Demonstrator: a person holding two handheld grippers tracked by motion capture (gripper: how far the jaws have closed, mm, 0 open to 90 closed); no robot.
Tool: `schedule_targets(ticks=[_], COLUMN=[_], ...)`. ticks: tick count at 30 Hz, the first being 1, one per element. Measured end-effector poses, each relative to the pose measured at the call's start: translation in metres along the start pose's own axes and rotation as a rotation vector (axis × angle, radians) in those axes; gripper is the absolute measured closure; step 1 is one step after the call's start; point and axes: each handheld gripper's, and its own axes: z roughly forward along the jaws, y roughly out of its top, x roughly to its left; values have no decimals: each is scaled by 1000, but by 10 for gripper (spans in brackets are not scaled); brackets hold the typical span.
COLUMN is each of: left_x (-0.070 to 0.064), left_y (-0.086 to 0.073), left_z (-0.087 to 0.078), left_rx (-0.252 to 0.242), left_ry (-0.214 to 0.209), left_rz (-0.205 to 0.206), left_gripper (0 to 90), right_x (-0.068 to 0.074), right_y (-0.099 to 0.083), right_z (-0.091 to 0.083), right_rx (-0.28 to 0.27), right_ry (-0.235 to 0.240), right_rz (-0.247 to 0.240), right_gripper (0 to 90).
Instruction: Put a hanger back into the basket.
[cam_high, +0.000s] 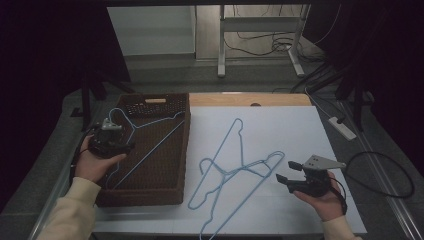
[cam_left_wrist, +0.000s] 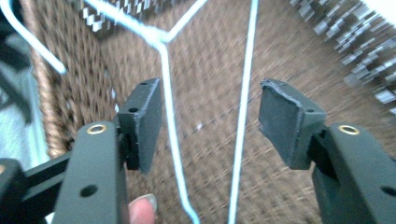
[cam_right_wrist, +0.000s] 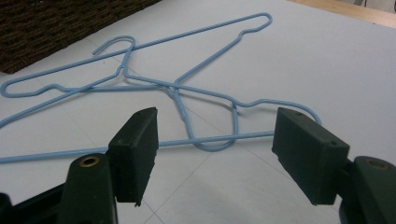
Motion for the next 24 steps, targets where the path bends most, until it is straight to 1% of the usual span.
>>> schedule_targets(ticks=[3, 6, 7, 8, 9, 11, 14, 15, 16, 17, 18, 20, 22, 23, 24], left_x=[-5, -15, -15, -20, -28, -36, -46, -46, -54, -57, -57, -63, -69, -73, -73], left_y=[0, -3, -3, -5, -7, -9, -13, -13, -16, -18, -18, -20, -22, -24, -24], left_z=[-11, -22, -22, -26, -30, -33, -34, -34, -34, -34, -34, -34, -33, -31, -31], left_rx=[-47, -106, -106, -134, -164, -185, -202, -202, -210, -215, -215, -225, -238, -249, -249], left_ry=[-34, -69, -69, -87, -115, -134, -174, -174, -193, -205, -205, -233, -250, -266, -266], left_rz=[1, 13, 13, 21, 30, 50, 59, 59, 66, 68, 68, 70, 71, 69, 69], left_gripper=[377, 368, 366, 366, 364, 358, 355, 355, 355, 354, 354, 353, 353, 353, 354], right_x=[-1, -3, -3, -3, -5, -5, -4, -4, -3, -2, -2, -2, -2, -2, -2], right_y=[0, 0, 0, 0, 0, 0, 0, 0, 1, 1, 1, 1, 1, 1, 0], right_z=[0, 0, 0, 0, -1, -2, -2, -2, -2, -2, -2, -2, -3, -3, -4], right_rx=[2, -1, -1, -5, -7, -8, -11, -11, -9, -7, -4, -6, -10, -12, -13], right_ry=[0, 0, 0, 1, -1, -2, -5, -5, -5, -6, -6, -7, -8, -10, -10], right_rz=[3, 14, 14, 18, 22, 26, 24, 24, 19, 17, 16, 17, 18, 19, 22], right_gripper=[317, 316, 316, 315, 315, 315, 315, 315, 315, 315, 315, 315, 315, 315, 315])
